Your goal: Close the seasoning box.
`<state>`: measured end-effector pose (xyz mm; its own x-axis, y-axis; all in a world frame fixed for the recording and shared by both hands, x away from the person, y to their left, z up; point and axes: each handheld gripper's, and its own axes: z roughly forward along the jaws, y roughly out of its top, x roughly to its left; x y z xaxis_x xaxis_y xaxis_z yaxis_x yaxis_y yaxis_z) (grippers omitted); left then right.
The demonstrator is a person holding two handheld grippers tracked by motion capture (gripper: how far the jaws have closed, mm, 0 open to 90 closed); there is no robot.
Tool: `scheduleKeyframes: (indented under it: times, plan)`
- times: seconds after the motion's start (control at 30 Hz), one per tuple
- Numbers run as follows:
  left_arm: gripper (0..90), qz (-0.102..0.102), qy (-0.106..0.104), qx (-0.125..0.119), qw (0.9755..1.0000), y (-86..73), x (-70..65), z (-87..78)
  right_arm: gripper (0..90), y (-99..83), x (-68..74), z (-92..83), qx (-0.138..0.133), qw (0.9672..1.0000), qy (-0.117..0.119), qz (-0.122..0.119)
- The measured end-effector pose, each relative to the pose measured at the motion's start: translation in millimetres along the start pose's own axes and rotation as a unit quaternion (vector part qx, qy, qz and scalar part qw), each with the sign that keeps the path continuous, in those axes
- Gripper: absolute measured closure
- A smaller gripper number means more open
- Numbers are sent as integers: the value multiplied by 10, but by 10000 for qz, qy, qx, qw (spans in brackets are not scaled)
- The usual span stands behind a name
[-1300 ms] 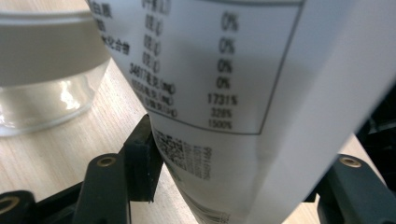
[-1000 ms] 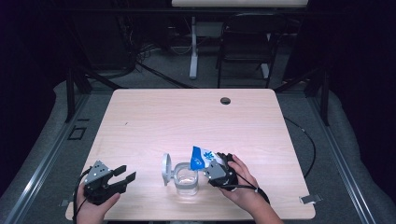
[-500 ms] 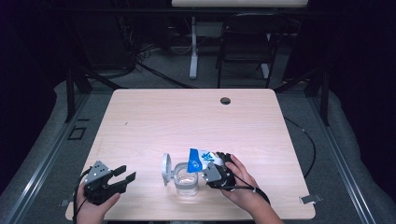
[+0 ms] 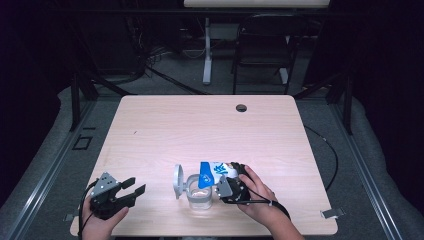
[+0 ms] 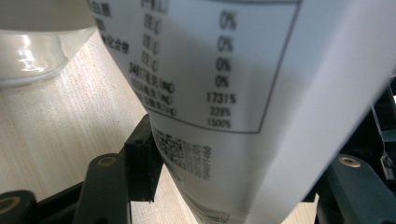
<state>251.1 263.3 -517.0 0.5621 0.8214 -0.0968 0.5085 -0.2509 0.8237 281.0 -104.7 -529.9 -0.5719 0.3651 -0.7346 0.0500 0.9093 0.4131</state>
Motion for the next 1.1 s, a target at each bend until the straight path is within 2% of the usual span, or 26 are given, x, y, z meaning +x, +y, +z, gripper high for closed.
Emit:
scheduleKeyframes:
  times: [0.27, 0.37, 0.63, 1.1]
  plan:
    - [510, -9, 4, -5, 10000, -2, 0, 2, 403, -5, 6, 17, -43, 10000, -49, -38]
    - [510, -8, 6, 1, 10000, -3, 0, 6, 403, 3, -10, 5, 56, 9997, -91, -209]
    - [510, -8, 12, 6, 10000, -3, 2, 3, 403, 25, -8, 14, -65, 9996, -154, -212]
    - [510, -25, 9, -4, 10000, -10, 14, 4, 403, 56, -29, 8, 10, 9987, -217, -456]
